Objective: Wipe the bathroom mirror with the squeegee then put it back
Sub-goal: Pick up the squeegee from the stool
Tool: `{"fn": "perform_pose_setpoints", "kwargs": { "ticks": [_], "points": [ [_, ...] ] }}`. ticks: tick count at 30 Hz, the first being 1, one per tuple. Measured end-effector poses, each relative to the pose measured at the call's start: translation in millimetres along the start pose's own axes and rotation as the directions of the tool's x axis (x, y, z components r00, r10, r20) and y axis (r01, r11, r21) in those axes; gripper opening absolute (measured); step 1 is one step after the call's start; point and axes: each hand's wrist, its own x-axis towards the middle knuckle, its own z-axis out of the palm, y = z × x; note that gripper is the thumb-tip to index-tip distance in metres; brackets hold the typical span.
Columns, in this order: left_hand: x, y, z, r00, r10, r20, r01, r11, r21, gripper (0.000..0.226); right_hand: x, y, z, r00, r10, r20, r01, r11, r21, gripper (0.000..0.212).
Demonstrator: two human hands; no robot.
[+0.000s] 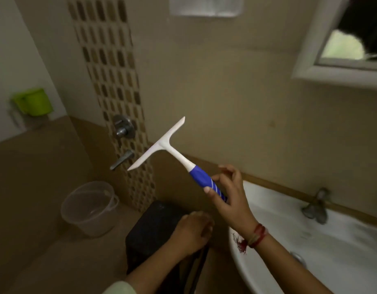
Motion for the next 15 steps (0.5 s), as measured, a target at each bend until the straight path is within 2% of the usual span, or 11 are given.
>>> {"fn": "perform_pose_setpoints", "kwargs": {
  "ticks": [5,10,15],
  "points": [
    [30,94,-43,0.985,0.067,-0.157,-0.097,0.976,-0.197,0.023,-14,-51,-104,0.965,-0.197,-0.174,0.168,0.971,-0.170,0.025],
    [53,168,-79,0.930,0.170,-0.326,-0.239,0.954,-0.184,0.025,-45,-79,-192,0.887,-0.343,-0.309,0.236,0.912,-0.337,0.029],
    [83,206,-122,0.840,0.294,-0.456,-0.367,0.927,-0.079,0.022,-59,-94,-260,0.842,-0.349,-0.412,0.205,0.912,-0.354,0.021]
  ]
}}
